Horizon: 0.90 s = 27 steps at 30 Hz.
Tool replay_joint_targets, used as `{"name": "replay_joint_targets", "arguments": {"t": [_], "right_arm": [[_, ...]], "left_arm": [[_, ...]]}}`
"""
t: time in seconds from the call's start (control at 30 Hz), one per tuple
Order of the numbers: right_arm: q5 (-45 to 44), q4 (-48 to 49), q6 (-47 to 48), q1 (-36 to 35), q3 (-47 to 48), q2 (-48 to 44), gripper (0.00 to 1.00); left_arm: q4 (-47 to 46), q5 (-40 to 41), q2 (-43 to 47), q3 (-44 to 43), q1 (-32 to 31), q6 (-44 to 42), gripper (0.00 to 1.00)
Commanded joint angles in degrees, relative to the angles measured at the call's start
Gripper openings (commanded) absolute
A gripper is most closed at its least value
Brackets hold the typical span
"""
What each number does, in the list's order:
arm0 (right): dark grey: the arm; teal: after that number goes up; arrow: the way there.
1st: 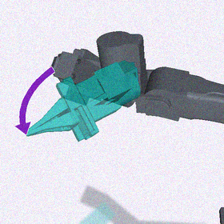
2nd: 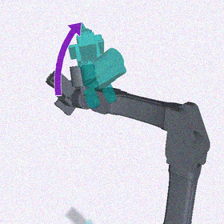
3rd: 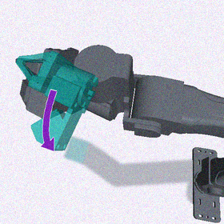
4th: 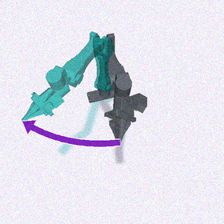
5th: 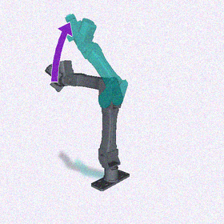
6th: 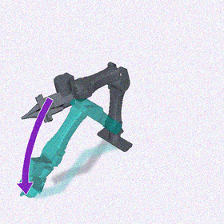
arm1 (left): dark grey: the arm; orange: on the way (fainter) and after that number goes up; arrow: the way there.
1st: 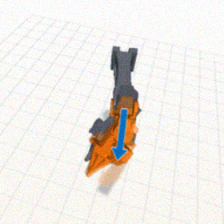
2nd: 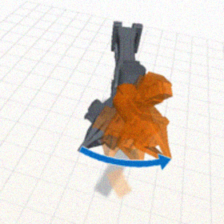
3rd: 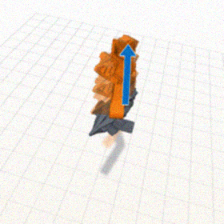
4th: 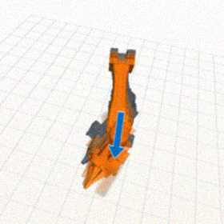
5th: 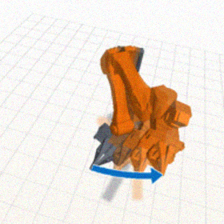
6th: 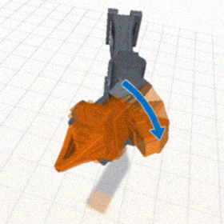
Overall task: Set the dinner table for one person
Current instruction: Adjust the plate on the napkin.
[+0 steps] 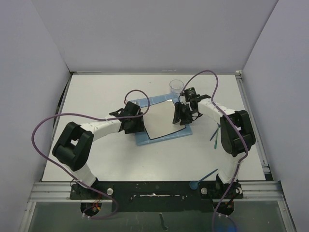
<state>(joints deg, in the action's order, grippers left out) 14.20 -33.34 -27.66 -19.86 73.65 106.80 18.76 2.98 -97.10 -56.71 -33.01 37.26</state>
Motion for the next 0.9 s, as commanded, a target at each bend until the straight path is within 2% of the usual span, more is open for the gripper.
{"name": "replay_joint_targets", "arguments": {"t": [0.0,0.13,0.17,0.23,0.33,0.43,0.87], "right_arm": [[-1.74,-1.67,0.05,0.43,0.21,-1.06,0.31],[-2.61,-3.57,0.41,0.75,2.6,-0.6,0.01],[-2.74,-3.83,0.48,0.89,2.98,-0.51,0.0],[-2.79,-4.09,0.59,1.32,3.32,-0.49,0.0],[-2.82,-4.35,0.81,1.89,3.14,-0.59,0.0],[-2.82,-4.53,1.15,2.8,2.67,-0.98,0.0],[-1.98,-5.24,3.65,8.77,0.8,-2.13,0.0]], "left_arm": [[0.4,1.15,4.32,-0.91,0.75,0.24,0.55],[1.75,3.55,5.34,-1.76,0.89,-0.46,0.54],[1.94,4.14,5.73,-1.89,0.97,-0.67,0.54],[2.38,5.66,7.08,-1.64,1.11,-0.72,0.47],[1.77,6.72,8.88,-0.46,1.48,-0.66,0.28],[1.21,6.5,9.13,0.67,1.77,-0.59,0.0],[-2.4,1.19,3.14,2.39,1.36,2.87,0.0]]}}
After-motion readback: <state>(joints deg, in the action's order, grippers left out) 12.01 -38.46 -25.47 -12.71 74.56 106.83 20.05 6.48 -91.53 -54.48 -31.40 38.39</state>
